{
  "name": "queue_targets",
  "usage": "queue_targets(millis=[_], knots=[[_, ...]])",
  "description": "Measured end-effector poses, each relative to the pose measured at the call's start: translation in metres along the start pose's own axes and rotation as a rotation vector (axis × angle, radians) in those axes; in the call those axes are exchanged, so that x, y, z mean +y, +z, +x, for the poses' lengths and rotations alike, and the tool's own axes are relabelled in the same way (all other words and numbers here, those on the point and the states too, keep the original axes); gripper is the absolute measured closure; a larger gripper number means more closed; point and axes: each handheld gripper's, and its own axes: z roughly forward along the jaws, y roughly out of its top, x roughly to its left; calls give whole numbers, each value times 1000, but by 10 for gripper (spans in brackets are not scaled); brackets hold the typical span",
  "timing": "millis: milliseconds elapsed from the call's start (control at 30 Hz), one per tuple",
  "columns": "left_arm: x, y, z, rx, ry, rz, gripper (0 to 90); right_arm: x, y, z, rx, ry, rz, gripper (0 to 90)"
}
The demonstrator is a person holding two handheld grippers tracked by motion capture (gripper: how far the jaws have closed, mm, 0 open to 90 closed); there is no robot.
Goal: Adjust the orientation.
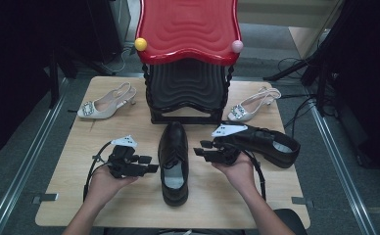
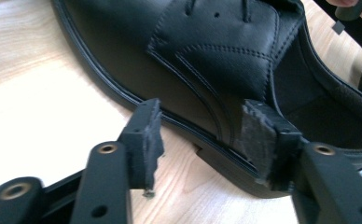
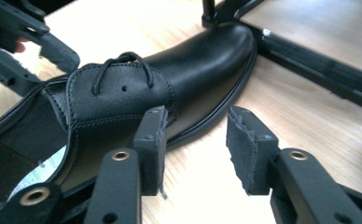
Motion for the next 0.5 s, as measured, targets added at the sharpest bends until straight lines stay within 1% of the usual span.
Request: queue_targets(millis=[67, 133, 233, 367, 433, 500], knots=[[2, 0, 3, 5, 6, 13, 452, -3, -6, -3, -4, 9, -17, 576], [3, 0, 5, 2, 5, 14, 444, -4, -10, -5, -5, 23, -8, 560], [6, 0, 6, -4, 6, 15, 423, -5, -18, -6, -17, 13, -20, 550], [10, 1, 7, -6, 20, 21, 411, -7, -26, -9, -33, 17, -23, 547], [12, 2, 7, -11, 21, 25, 406, -9, -30, -11, -43, 21, -12, 547], [14, 3, 8, -11, 24, 28, 405, -11, -35, -13, -55, 32, -15, 542]])
